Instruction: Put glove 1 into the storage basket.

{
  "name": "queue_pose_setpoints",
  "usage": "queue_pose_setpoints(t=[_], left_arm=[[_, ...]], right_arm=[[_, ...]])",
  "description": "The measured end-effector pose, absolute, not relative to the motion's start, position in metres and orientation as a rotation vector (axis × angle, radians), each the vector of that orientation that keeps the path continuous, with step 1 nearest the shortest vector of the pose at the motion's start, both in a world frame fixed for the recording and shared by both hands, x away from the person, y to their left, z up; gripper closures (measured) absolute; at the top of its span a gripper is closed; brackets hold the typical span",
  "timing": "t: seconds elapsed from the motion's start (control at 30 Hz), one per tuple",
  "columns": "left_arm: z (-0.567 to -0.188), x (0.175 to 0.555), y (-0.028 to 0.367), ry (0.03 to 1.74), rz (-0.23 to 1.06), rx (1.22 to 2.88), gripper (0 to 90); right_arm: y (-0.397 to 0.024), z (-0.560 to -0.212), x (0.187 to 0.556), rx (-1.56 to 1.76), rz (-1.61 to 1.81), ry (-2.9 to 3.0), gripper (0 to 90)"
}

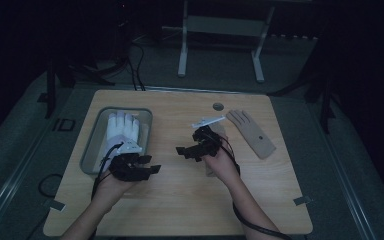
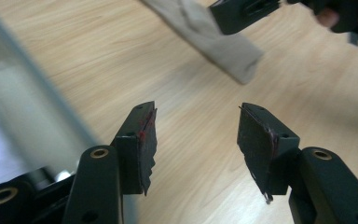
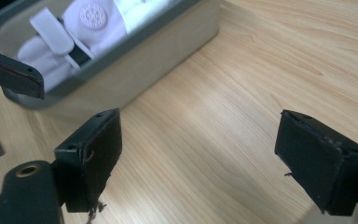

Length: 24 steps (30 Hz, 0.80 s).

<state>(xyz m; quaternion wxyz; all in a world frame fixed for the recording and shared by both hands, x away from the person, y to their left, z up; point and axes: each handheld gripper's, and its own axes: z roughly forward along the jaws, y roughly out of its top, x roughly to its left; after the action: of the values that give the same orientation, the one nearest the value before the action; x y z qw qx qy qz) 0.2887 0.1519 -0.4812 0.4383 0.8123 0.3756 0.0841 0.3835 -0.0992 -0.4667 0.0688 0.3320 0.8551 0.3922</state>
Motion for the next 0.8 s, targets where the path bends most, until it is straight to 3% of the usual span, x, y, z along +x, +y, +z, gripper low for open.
queue_pose_setpoints(t=[0.1,0.37,0.6,0.8], left_arm=[[-0.487,0.289,0.142,0.906,0.176,2.023,44.5],[-0.508,0.289,0.119,0.865,0.118,2.043,16.8],[-0.521,0.28,0.105,0.798,0.182,2.0,13.2],[-0.539,0.275,0.094,0.81,0.167,2.03,1.9]], right_arm=[[-0.107,-0.469,0.381,0.985,1.158,2.579,14.2],[-0.13,-0.475,0.378,0.996,1.139,2.578,14.0],[-0.148,-0.482,0.376,1.017,1.141,2.56,13.9],[-0.162,-0.492,0.373,1.013,1.125,2.547,14.0]])
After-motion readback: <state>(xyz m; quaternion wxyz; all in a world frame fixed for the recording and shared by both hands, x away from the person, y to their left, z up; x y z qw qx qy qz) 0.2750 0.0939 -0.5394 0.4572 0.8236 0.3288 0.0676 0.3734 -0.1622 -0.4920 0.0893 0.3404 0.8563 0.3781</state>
